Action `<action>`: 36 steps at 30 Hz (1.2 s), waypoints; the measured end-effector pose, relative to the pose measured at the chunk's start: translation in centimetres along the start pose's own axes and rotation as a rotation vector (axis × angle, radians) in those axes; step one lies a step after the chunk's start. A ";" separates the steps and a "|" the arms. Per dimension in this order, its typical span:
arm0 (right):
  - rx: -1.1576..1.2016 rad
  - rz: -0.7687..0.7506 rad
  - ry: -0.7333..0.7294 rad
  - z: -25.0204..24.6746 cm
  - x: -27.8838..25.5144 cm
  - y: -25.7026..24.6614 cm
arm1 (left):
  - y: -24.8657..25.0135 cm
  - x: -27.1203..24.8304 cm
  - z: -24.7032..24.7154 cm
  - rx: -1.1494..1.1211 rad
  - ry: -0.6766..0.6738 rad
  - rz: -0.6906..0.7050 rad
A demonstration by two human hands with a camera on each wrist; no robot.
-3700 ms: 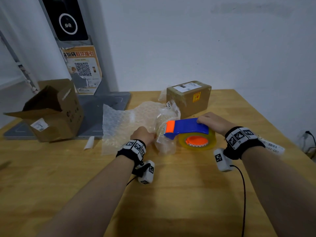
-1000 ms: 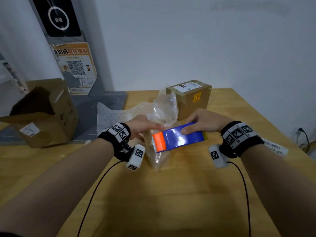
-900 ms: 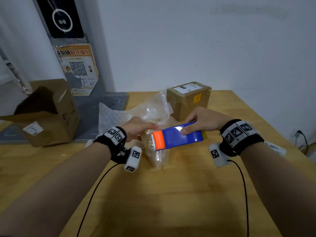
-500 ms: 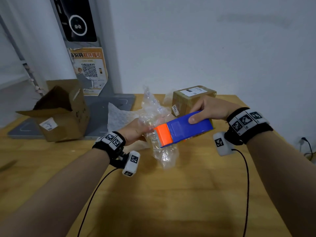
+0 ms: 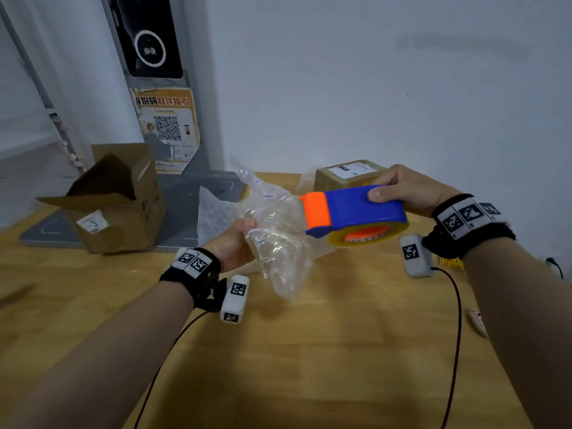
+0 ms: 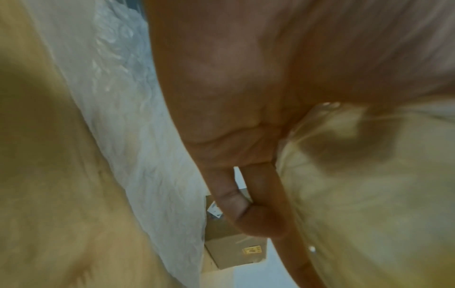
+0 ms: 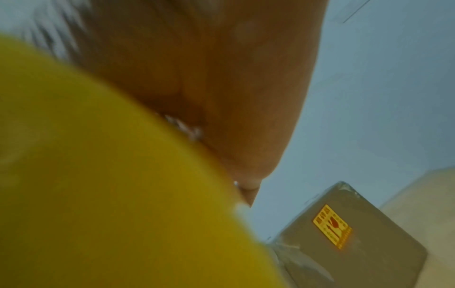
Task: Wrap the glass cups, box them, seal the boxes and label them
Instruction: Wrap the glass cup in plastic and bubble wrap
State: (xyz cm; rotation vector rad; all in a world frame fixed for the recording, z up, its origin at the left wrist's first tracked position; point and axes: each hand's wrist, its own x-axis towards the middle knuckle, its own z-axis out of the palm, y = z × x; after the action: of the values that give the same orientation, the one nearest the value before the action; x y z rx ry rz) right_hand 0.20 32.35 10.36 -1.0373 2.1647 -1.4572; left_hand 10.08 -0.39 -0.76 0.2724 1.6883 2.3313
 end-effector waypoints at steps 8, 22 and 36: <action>0.346 0.053 0.036 3.1 -0.6 2.5 | 1.8 0.1 5.1 -0.509 -0.114 0.001; 0.860 0.312 0.251 8.1 0.7 3.5 | 1.0 4.7 2.1 -0.268 0.723 -0.118; 1.125 0.536 0.284 8.4 1.4 4.1 | 2.3 1.8 -0.1 0.697 0.321 0.244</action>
State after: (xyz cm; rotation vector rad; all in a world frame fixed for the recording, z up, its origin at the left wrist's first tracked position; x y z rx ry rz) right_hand 2.86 26.68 3.31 0.1365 1.1764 -2.1138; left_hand 8.10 -0.60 1.44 0.2434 2.7345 1.9134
